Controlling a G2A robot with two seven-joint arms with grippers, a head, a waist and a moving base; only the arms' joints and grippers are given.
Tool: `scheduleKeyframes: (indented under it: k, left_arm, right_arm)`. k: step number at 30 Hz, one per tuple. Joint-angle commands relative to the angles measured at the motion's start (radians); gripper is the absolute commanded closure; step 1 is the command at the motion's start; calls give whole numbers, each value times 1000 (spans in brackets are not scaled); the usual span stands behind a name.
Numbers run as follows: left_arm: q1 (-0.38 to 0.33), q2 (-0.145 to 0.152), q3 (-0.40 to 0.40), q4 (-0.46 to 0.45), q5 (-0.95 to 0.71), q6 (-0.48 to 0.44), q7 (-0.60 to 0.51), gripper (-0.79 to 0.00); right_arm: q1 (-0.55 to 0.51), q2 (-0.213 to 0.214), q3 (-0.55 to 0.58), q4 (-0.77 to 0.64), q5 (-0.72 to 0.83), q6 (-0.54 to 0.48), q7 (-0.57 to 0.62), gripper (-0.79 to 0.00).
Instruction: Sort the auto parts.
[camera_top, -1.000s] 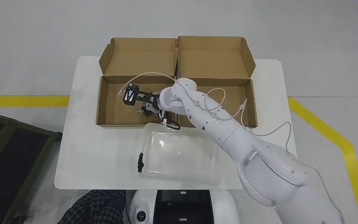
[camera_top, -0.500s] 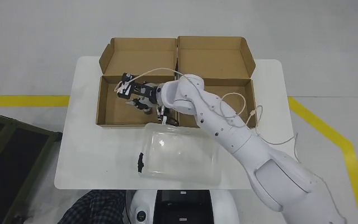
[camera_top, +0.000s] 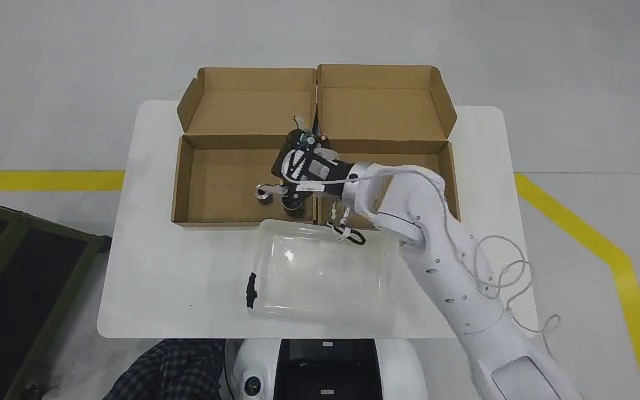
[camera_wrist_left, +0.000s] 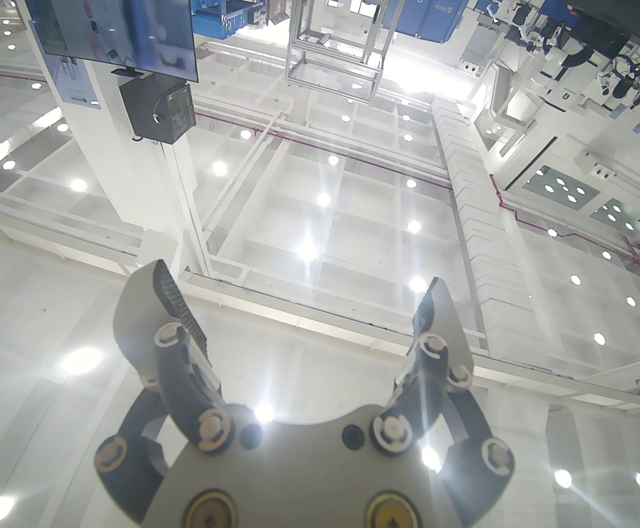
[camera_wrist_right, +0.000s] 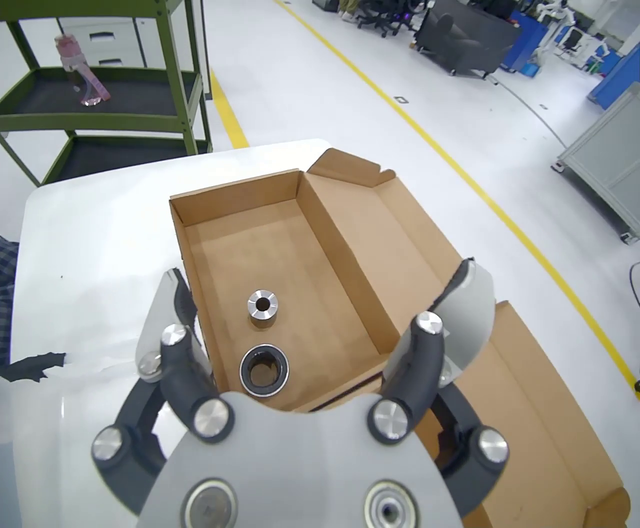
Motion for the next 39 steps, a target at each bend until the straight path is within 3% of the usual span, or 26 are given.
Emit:
scheduleKeyframes:
  k: [1, 16, 39]
  left_arm:
    - [0, 0, 0, 0, 0, 0, 0, -785]
    - [0, 0, 0, 0, 0, 0, 0, -785]
    - [0, 0, 0, 0, 0, 0, 0, -785]
  right_arm:
    - [-38, 9, 35, -36, -17, -2, -22, -785]
    - [-399, 72, 302, -256, -108, 47, -248, -785]
    - [-919, 116, 670, -413, -108, 184, -527, -785]
